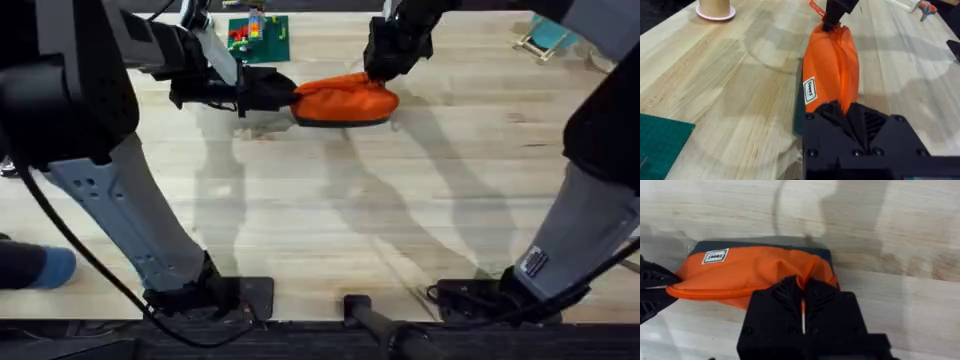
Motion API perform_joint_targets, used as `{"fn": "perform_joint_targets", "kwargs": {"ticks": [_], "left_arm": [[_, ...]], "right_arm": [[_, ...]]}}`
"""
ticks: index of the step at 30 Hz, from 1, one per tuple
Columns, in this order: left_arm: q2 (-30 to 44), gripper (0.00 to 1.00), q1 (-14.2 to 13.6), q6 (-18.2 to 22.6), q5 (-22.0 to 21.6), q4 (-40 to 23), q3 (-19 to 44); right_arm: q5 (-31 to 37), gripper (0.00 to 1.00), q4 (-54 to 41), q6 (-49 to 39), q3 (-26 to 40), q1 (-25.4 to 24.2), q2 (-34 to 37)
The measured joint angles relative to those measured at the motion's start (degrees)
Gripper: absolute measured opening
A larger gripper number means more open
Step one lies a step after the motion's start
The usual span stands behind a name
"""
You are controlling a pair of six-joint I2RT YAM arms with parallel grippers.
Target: Unzip the bag, pick up the pens from the table one at a time and place them inside, then zip the bag closed.
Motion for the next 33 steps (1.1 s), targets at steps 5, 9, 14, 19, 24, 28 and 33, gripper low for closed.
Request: {"fn": "perform_joint_targets", "kwargs": {"ticks": [5,9,14,19,24,28,33], "left_arm": [[0.01,0.041,0.00,0.00,0.00,-0.04,0.00],[0.01,0.041,0.04,0.00,0.00,-0.19,0.00],[0.01,0.041,0.04,0.00,0.00,-0.17,0.00],[0.01,0.041,-0.05,0.00,0.02,-0.17,0.00],[0.01,0.041,-0.42,0.00,0.09,-0.15,0.00],[0.01,0.042,-0.48,-0.04,0.11,-0.20,0.00],[0.01,0.042,-0.48,-0.17,0.24,-0.17,0.00]], "right_arm": [[0.01,0.033,-0.32,-0.63,0.15,0.00,0.00],[0.47,0.032,-2.58,-1.35,1.55,0.04,0.14],[1.59,0.031,-6.63,-2.57,4.99,0.42,1.02],[2.95,0.032,-8.83,-4.38,7.24,0.56,1.11],[5.28,0.031,-11.61,-4.82,7.78,0.96,1.11],[8.03,0.031,-13.66,-5.22,8.22,0.77,1.11],[8.17,0.031,-15.56,-4.72,8.74,-0.40,1.11]]}}
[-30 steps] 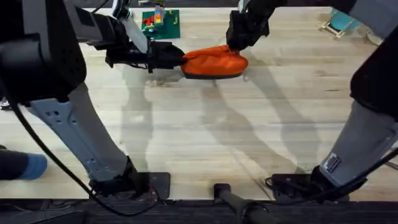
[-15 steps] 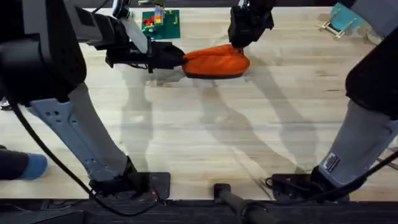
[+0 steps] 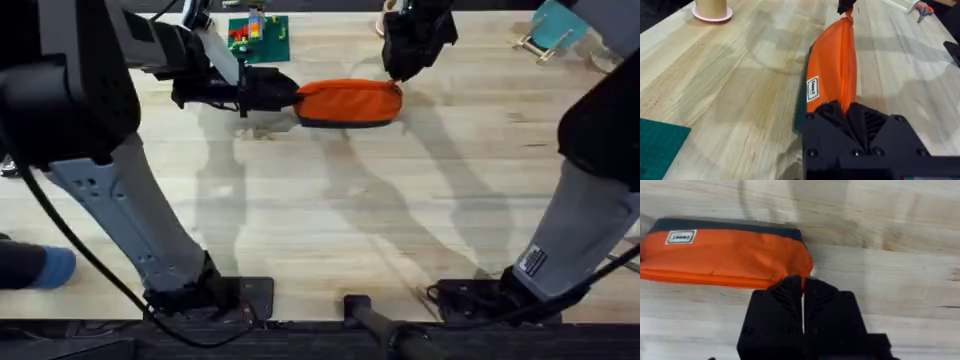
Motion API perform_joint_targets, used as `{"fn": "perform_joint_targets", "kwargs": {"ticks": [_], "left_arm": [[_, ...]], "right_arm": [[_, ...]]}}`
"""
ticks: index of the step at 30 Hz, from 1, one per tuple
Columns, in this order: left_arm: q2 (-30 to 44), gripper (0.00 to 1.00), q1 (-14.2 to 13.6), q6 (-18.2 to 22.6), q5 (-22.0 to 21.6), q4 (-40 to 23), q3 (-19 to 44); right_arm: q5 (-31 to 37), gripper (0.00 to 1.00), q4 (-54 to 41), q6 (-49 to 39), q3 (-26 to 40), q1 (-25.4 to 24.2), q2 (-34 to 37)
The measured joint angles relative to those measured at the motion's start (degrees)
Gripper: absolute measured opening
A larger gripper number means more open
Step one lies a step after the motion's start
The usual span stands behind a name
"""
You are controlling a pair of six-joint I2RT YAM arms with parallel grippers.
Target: Unzip the bag, pick up the pens from the table one at a time and place them inside, then zip the bag closed.
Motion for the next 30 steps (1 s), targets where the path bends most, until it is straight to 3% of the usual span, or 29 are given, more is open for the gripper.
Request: {"fn": "perform_joint_targets", "kwargs": {"ticks": [9,30], "left_arm": [[0.00,0.041,0.00,-0.02,0.00,0.01,0.00],[0.00,0.041,0.00,-0.02,0.00,0.00,0.00]], "right_arm": [[-6.89,0.031,-0.58,0.44,0.04,-4.32,0.00],[-8.26,0.034,0.08,-2.23,-1.97,-5.27,0.00]]}}
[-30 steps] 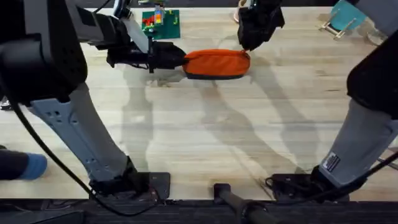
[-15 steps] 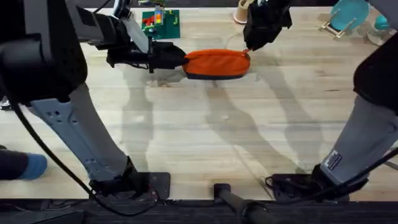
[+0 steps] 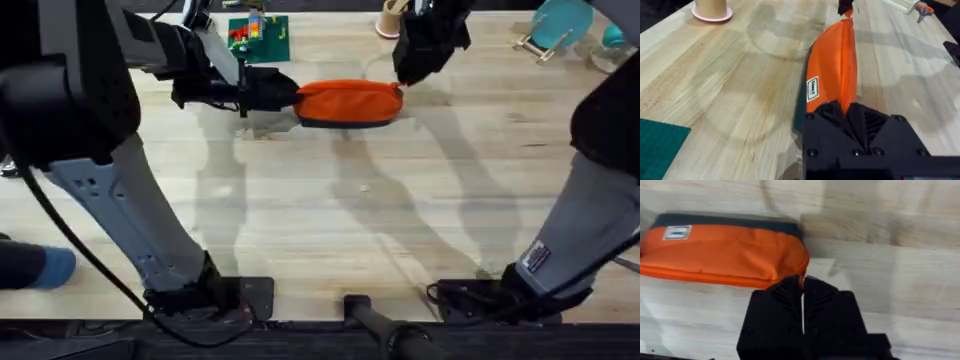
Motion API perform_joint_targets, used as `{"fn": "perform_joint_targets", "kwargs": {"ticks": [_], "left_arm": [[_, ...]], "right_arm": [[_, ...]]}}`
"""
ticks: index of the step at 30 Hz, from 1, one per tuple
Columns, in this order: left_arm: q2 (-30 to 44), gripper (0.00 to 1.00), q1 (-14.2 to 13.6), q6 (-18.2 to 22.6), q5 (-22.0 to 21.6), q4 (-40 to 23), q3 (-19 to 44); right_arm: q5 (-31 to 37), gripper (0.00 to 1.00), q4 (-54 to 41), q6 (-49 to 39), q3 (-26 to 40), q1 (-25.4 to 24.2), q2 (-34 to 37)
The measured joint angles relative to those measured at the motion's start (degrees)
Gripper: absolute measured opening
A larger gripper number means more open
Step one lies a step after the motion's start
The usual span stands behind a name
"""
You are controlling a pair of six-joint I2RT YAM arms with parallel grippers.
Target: Unzip the bag, pick up the pens from the table one at a time and place them inside, then zip the bag closed.
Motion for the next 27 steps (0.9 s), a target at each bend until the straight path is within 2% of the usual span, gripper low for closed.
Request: {"fn": "perform_joint_targets", "kwargs": {"ticks": [6,18,27], "left_arm": [[0.00,0.041,-0.07,0.00,0.02,-0.02,0.00],[0.00,0.041,0.00,0.00,-0.09,0.00,0.00],[0.00,0.041,0.00,0.00,-0.13,0.00,0.00]], "right_arm": [[-1.82,0.035,1.55,-0.04,-3.77,-2.11,0.00],[0.69,0.034,0.86,-2.84,-4.58,-9.37,0.00],[1.08,0.033,1.86,-3.63,-4.63,-9.19,0.00]]}}
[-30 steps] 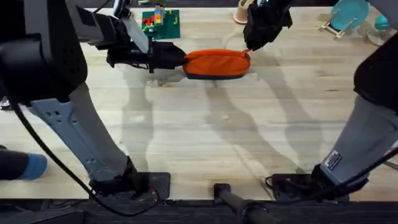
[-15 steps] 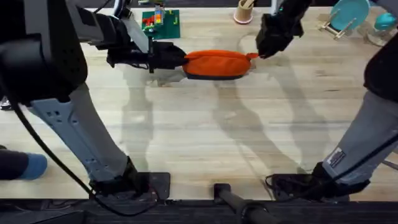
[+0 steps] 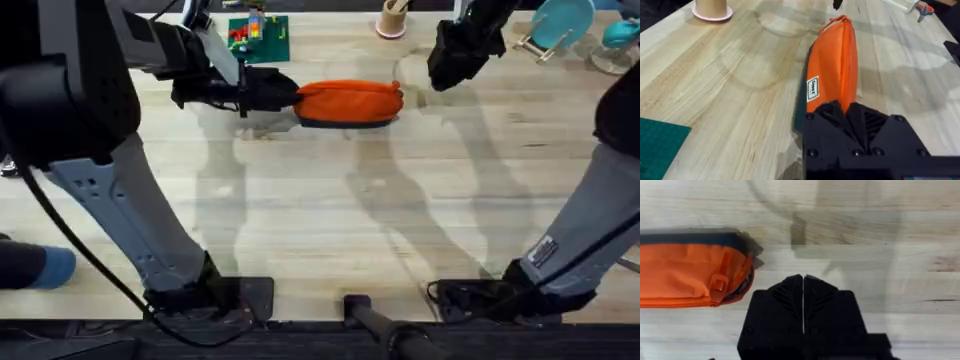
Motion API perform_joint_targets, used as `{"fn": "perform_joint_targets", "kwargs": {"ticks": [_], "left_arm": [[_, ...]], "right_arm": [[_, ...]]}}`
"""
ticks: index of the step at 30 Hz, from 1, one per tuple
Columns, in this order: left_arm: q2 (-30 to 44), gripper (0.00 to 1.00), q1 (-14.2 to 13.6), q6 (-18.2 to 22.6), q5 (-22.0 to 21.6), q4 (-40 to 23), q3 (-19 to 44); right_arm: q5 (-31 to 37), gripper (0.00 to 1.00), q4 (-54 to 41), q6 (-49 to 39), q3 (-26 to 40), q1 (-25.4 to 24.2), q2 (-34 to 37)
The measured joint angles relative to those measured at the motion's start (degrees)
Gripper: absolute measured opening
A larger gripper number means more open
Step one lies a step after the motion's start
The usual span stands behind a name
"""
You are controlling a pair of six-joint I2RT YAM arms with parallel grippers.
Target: Unzip the bag, pick up the pens from the table one at a time and place them inside, then zip the bag closed.
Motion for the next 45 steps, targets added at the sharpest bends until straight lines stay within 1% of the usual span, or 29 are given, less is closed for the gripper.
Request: {"fn": "perform_joint_targets", "kwargs": {"ticks": [15,24,25,27,30,32,33,34,35,39,45], "left_arm": [[0.00,0.041,0.00,0.00,0.00,0.00,0.00],[0.00,0.041,0.00,0.00,0.00,0.00,0.00],[0.00,0.041,0.00,0.00,0.00,0.00,0.00],[0.00,0.041,0.00,0.00,0.00,0.00,0.00],[0.00,0.041,0.00,0.00,0.00,0.00,0.00],[0.00,0.041,0.00,0.00,0.00,0.00,0.00],[0.00,0.041,0.00,0.00,0.00,0.00,0.00],[0.00,0.041,0.00,0.00,0.00,0.00,0.00],[0.00,0.041,0.00,0.00,0.00,0.00,0.00],[0.00,0.041,0.00,0.00,0.00,0.00,0.00],[0.00,0.041,0.00,0.00,0.00,0.00,0.00]], "right_arm": [[-0.04,0.033,-0.99,-0.01,-0.04,-0.37,-0.01],[-0.48,0.035,0.73,0.00,-0.25,-0.35,-1.01],[-0.72,0.069,0.71,-0.01,-0.34,-0.35,-1.78],[-1.42,0.219,0.45,0.00,-0.37,-0.35,-4.15],[-2.14,0.532,0.18,-0.06,-0.37,-0.24,-8.61],[-2.52,0.796,0.02,-0.11,-0.35,-0.09,-11.43],[-2.68,0.944,0.04,-0.26,-0.35,0.05,-12.85],[-2.72,0.979,0.03,-0.24,-0.35,0.27,-13.93],[-2.83,0.991,-0.04,-0.24,-0.35,0.53,-14.89],[-2.88,0.996,-1.12,-0.22,-0.28,2.19,-17.45],[-2.90,0.996,-2.14,-0.22,1.95,5.92,-17.68]]}}
